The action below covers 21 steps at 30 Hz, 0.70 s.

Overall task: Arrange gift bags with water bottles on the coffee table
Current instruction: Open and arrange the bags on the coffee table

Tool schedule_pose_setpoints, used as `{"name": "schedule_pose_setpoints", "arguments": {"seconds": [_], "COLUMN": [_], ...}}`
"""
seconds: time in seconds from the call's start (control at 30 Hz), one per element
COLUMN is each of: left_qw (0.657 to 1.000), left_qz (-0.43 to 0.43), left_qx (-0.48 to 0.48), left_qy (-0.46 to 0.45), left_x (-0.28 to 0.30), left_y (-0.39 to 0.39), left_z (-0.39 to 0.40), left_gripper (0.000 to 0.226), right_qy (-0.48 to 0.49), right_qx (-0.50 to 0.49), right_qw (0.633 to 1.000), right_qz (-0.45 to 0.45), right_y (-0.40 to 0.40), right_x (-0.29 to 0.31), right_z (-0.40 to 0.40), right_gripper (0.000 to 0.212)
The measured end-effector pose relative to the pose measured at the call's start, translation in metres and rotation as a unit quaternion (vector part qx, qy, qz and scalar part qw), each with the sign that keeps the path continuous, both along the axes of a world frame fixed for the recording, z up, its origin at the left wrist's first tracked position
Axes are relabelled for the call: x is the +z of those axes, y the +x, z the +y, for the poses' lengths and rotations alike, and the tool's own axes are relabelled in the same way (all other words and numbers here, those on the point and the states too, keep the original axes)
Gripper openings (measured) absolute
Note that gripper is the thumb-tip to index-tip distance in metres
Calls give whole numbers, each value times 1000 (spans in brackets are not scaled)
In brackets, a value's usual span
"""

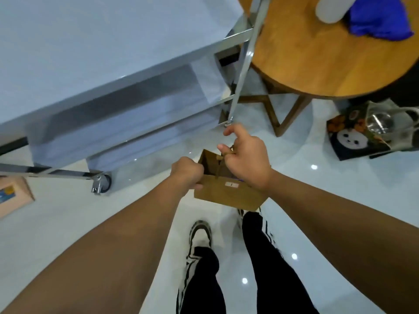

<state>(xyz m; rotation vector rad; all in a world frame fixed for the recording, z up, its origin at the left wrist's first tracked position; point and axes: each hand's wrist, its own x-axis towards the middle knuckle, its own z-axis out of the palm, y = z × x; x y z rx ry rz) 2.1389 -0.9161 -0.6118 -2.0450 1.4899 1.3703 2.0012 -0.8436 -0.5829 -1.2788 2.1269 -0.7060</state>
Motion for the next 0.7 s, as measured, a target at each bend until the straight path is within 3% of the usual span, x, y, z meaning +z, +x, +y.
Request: {"name": "schedule_pose_setpoints", "arguments": {"seconds": [0.3,0.4,0.5,0.57,0.7], "left_qw": [958,926,888,861,794], "left_qz": [91,123,157,175,211], "left_qx": [-266,-347,-419,-459,-539], "left_qy": [-52,-82,-109,-133,-189], "left_x": [197,259,311,337,372], "left_y": [-99,-164,-232,-276,-360], "left_z": [64,94,146,190,293], "left_gripper": [18,12,8,10,9], "right_qy": [136,158,149,121,62], "right_qx": [-140,-196,-294,-355,-476], "right_qw": [980,960,927,910,864], "right_qz": [32,118,179,179,151], "right_y": [-69,-112,-156,-179,-224], "right_x": [242,305,352,381,417], "right_z": [135,183,244,289,384], "right_gripper": [60,44,3,16,16]}}
